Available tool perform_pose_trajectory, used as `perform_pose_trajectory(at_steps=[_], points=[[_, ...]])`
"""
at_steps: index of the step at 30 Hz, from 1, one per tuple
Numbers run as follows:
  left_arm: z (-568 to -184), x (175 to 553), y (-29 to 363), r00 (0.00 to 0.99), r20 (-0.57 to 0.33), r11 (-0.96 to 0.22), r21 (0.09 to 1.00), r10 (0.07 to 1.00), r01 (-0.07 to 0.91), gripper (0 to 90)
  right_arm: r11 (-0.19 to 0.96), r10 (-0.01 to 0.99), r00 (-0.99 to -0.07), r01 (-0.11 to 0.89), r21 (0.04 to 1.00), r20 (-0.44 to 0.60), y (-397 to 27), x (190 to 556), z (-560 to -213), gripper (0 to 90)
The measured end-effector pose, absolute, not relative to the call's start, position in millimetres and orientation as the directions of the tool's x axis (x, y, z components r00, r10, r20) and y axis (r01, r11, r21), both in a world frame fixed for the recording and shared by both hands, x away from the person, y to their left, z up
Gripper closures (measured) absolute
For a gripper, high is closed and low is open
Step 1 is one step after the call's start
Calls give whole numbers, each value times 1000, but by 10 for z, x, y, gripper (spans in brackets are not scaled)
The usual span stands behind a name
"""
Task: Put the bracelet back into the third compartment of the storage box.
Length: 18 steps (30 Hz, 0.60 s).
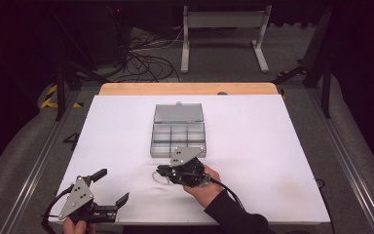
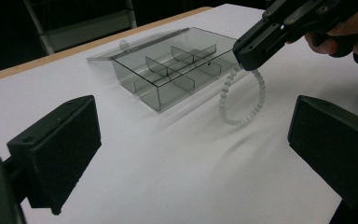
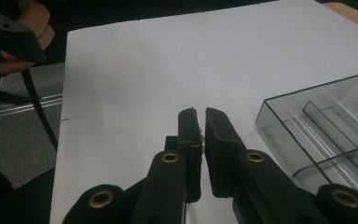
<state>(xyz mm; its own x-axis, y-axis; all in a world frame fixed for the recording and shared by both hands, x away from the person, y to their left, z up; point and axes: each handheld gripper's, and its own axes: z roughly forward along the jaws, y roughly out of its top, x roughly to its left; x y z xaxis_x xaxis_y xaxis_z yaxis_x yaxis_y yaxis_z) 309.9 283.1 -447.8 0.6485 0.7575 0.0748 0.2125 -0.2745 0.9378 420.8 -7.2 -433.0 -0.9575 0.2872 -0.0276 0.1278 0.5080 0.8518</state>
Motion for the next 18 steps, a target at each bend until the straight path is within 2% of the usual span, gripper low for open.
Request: perform_pose_trajectory(at_steps=[18], points=[[-4478, 3104, 2830, 651, 77, -277, 937, 755, 211, 29, 504, 291, -955, 97, 858, -63, -145, 4227, -4147, 866]])
